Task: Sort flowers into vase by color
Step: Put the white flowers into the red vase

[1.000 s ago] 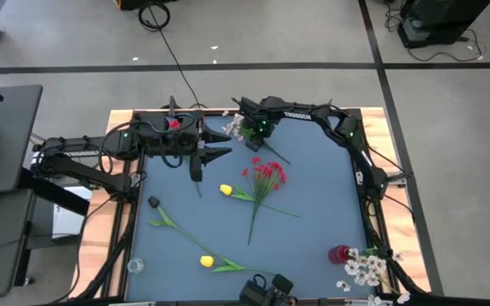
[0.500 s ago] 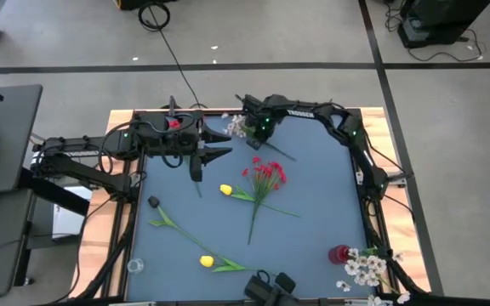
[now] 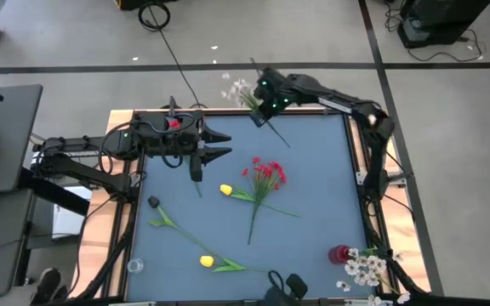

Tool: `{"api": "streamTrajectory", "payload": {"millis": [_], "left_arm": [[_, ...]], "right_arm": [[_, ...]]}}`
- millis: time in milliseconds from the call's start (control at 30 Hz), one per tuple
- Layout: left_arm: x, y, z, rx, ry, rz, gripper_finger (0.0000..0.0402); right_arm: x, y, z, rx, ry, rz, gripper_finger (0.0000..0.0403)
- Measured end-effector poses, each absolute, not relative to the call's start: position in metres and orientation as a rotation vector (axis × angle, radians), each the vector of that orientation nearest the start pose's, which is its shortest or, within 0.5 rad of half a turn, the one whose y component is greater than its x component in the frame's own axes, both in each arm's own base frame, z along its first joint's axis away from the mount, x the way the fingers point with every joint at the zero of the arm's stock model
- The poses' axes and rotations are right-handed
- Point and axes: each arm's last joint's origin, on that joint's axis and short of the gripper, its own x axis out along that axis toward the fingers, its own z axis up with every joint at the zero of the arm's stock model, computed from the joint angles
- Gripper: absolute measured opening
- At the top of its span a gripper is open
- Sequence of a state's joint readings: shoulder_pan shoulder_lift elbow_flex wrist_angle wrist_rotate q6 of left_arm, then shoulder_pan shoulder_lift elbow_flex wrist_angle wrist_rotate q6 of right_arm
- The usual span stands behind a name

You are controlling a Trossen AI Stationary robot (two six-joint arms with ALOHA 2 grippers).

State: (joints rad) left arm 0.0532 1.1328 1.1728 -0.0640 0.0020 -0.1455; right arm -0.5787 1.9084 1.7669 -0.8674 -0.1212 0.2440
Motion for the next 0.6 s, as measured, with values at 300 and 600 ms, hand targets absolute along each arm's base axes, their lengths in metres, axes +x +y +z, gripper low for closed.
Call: {"api": "streamTrajectory", "payload": {"millis": [300, 600], "left_arm": [[0.247, 0.013, 0.410, -0.146, 0.020, 0.053, 0.0167], [0.247, 0.013, 0.410, -0.146, 0.020, 0.053, 0.0167]], "right_arm": [[0.292, -0.134, 0.327, 0.562, 0.503, -0.456, 0.0012], [0.202, -0.062, 0.329, 0.463, 0.265, -0.321, 0.0012]]}}
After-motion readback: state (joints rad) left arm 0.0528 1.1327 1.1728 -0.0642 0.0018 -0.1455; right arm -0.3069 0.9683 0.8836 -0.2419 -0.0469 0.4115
